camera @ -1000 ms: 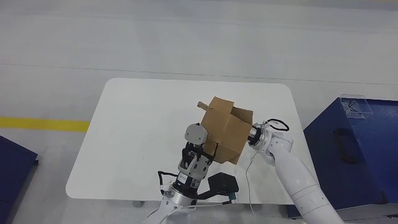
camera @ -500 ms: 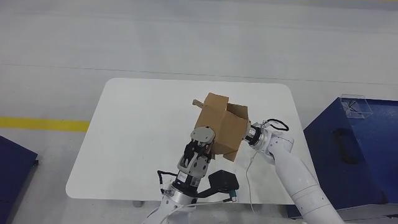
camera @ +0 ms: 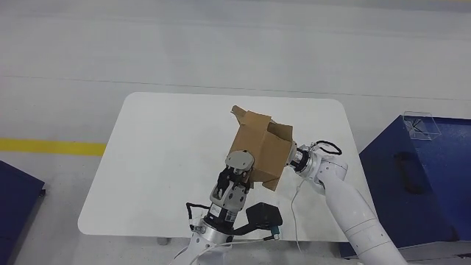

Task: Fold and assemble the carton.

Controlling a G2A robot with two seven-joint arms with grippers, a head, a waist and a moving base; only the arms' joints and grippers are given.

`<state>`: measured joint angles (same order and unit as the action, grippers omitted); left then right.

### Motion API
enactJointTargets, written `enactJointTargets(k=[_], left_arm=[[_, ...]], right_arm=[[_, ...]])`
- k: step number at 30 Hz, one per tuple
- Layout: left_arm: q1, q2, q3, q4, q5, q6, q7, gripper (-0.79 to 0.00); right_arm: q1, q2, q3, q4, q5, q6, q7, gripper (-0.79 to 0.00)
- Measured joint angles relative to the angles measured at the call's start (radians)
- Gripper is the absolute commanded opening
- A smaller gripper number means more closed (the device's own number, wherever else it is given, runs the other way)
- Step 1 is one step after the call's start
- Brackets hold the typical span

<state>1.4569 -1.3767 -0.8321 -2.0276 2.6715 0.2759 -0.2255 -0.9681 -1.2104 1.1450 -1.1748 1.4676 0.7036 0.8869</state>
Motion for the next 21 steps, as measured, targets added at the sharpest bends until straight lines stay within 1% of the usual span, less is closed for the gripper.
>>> enactJointTargets(k=[6,7,9,11,15,18,20,21], left_arm=[[0.000,0.000,0.000,0.000,0.000,0.000,0.000,-0.785],[0.000,-0.001,-0.002,-0.002,-0.004,-0.001,-0.003,-0.785],[-0.004,-0.007,-0.011,-0.014,-0.064,-0.024,-0.039,-0.785],[-0.023,-0.020,-0.017,-0.042,-0.197,-0.071,-0.119,-0.785],[-0.083,-0.051,-0.039,-0.056,-0.487,-0.099,-0.291,-0.785],[-0.140,-0.075,-0.066,-0.022,-0.737,-0.102,-0.419,-0.785],[-0.182,-0.089,-0.098,0.023,-0.908,-0.085,-0.450,-0.785],[-0.198,-0.093,-0.110,0.047,-0.970,-0.076,-0.448,-0.785]], right_arm=[[-0.001,0.000,0.002,-0.002,0.001,-0.002,-0.001,0.000],[-0.002,0.001,0.011,-0.005,0.004,-0.013,-0.005,0.000],[-0.002,0.010,0.051,-0.013,-0.008,-0.046,-0.011,0.000],[-0.002,0.021,0.097,-0.015,-0.029,-0.059,0.008,0.000],[0.007,0.040,0.168,0.012,-0.056,-0.051,0.080,0.000],[0.025,0.045,0.198,0.055,-0.043,-0.038,0.126,0.000],[0.055,0.040,0.193,0.106,0.009,0.016,0.122,0.000],[0.070,0.038,0.187,0.124,0.023,0.038,0.115,0.000]])
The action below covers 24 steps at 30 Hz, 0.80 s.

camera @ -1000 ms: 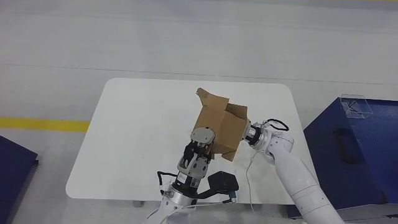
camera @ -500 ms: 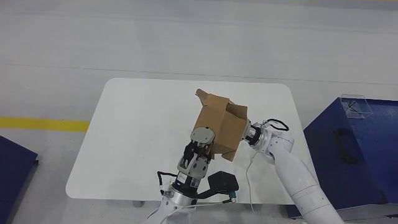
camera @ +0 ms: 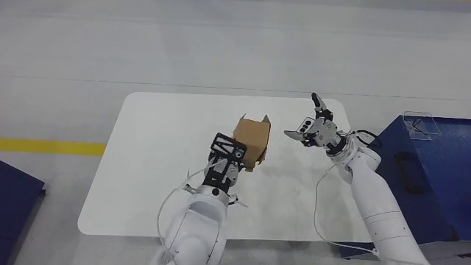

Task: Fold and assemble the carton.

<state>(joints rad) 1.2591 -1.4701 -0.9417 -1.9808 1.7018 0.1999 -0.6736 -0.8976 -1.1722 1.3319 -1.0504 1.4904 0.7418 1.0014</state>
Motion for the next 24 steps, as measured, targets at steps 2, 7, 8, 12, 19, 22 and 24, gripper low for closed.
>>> enactJointTargets(k=[2,7,8,12,19,22,24], left_arm=[[-0.023,-0.010,-0.019,0.048,-0.136,0.019,0.020,-0.785],[-0.035,-0.025,-0.059,0.098,-0.434,0.017,0.087,-0.785],[-0.035,-0.026,-0.060,0.099,-0.467,0.017,0.090,-0.785],[-0.034,-0.026,-0.059,0.098,-0.450,0.017,0.088,-0.785],[-0.023,-0.032,-0.107,0.064,-0.600,0.027,-0.018,-0.785],[-0.048,-0.035,-0.211,0.064,-0.899,0.071,-0.164,-0.785],[-0.064,-0.036,-0.280,0.088,-1.122,0.104,-0.266,-0.785]], right_arm=[[0.008,-0.001,-0.004,0.009,0.006,0.013,-0.005,0.000],[0.005,-0.001,-0.003,0.006,0.004,0.008,-0.004,0.000],[0.005,-0.001,-0.003,0.006,0.004,0.008,-0.004,0.000],[0.005,-0.001,-0.003,0.006,0.004,0.008,-0.004,0.000],[-0.014,0.014,0.055,-0.050,-0.001,0.004,-0.022,0.000],[-0.023,0.030,0.101,-0.076,-0.064,-0.036,-0.002,0.000],[-0.037,0.040,0.119,-0.098,-0.144,-0.105,0.032,0.000]])
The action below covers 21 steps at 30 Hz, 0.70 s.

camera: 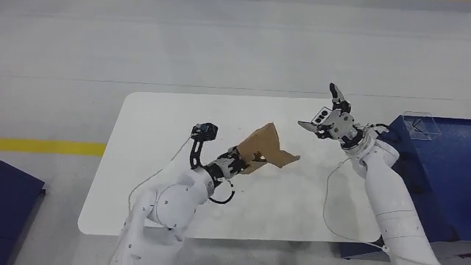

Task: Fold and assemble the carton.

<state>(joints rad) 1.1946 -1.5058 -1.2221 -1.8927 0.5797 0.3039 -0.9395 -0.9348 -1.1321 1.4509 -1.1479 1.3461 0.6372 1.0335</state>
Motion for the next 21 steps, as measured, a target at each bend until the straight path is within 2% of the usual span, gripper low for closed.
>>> enactJointTargets(k=[3,8,11,14,21], left_arm=[[-0.028,0.004,-0.073,0.063,-0.241,0.026,-0.121,-0.785],[-0.069,0.008,-0.109,0.166,-0.504,0.034,-0.236,-0.785],[-0.094,0.010,-0.110,0.221,-0.609,0.052,-0.289,-0.785],[-0.117,0.015,-0.100,0.262,-0.647,0.067,-0.315,-0.785],[-0.152,0.026,-0.067,0.317,-0.682,0.092,-0.328,-0.785]], right_arm=[[-0.024,0.007,-0.008,-0.021,-0.115,-0.111,0.061,0.000],[-0.048,0.009,-0.056,-0.017,-0.299,-0.315,0.133,0.000],[-0.046,0.009,-0.079,-0.008,-0.330,-0.327,0.182,0.000],[-0.056,0.010,-0.101,-0.021,-0.370,-0.351,0.220,0.000],[-0.081,0.014,-0.090,-0.077,-0.312,-0.274,0.261,0.000]])
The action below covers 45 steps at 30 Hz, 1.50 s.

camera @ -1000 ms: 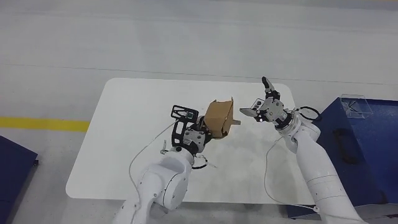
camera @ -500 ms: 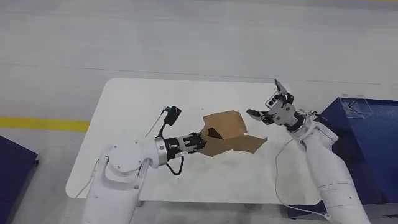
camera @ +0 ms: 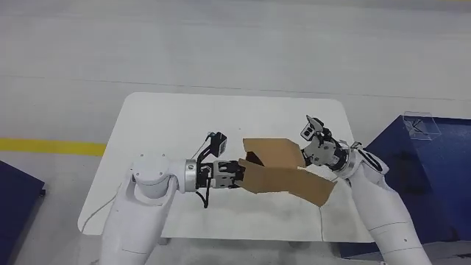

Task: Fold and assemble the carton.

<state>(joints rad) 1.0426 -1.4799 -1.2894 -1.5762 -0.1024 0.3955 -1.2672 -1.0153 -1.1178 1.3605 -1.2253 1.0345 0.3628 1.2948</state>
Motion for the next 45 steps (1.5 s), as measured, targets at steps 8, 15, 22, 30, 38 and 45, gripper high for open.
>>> enactJointTargets(k=[8,15,22,30,38,45], left_arm=[[-0.021,0.016,0.001,0.021,-0.041,-0.002,0.003,-0.785],[-0.029,0.030,0.014,0.020,-0.045,0.007,0.016,-0.785],[-0.033,0.042,0.028,0.025,-0.065,0.002,0.027,-0.785],[-0.038,0.055,0.055,0.027,-0.088,0.002,0.027,-0.785],[-0.045,0.070,0.055,0.032,-0.121,-0.001,0.022,-0.785],[-0.047,0.083,0.058,0.024,-0.144,-0.007,0.015,-0.785]], right_arm=[[-0.014,0.011,0.040,-0.029,0.004,-0.001,-0.024,0.000],[-0.055,0.020,0.073,-0.102,0.050,0.034,0.019,0.000],[-0.077,0.021,0.069,-0.148,0.077,0.043,0.000,0.000],[-0.040,0.007,-0.023,-0.122,0.039,0.030,-0.068,-0.360],[-0.014,0.007,-0.049,-0.089,0.004,0.028,-0.081,-0.416],[-0.007,0.007,-0.067,-0.077,-0.018,0.027,-0.088,-0.409]])
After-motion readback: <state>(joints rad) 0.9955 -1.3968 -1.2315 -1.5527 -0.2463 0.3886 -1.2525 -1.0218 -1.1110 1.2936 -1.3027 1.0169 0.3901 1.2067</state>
